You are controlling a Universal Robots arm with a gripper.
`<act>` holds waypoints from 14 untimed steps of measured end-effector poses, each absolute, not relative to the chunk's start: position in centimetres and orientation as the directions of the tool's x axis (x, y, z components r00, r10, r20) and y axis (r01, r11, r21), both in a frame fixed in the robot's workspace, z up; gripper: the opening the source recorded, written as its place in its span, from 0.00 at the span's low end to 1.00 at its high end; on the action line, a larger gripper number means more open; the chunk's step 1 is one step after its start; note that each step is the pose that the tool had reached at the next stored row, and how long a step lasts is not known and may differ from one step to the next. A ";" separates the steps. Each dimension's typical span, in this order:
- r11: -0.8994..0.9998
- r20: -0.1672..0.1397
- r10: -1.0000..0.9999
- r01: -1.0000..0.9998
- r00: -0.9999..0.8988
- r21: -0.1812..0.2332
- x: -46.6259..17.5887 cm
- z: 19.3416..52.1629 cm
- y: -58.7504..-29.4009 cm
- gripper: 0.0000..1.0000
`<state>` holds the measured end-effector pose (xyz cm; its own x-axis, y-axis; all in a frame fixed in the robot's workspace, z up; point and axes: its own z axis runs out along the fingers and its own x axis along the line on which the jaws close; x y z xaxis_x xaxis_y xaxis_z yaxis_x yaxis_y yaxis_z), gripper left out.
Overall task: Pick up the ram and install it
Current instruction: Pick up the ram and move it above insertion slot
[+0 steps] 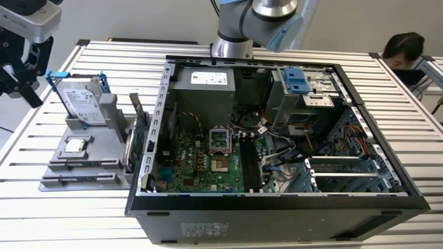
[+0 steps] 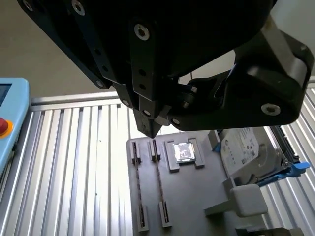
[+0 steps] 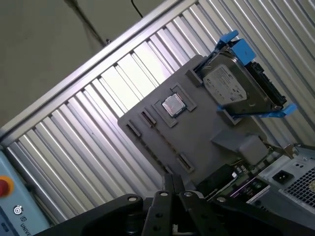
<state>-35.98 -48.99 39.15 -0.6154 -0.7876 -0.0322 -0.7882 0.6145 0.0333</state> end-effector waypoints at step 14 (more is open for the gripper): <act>0.486 -0.038 -0.873 -0.874 -0.486 0.023 -36.0 39.2 -49.0 0.00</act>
<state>-35.99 -48.99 39.15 -0.4861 -0.8731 -0.0383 -0.8739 0.4856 0.0234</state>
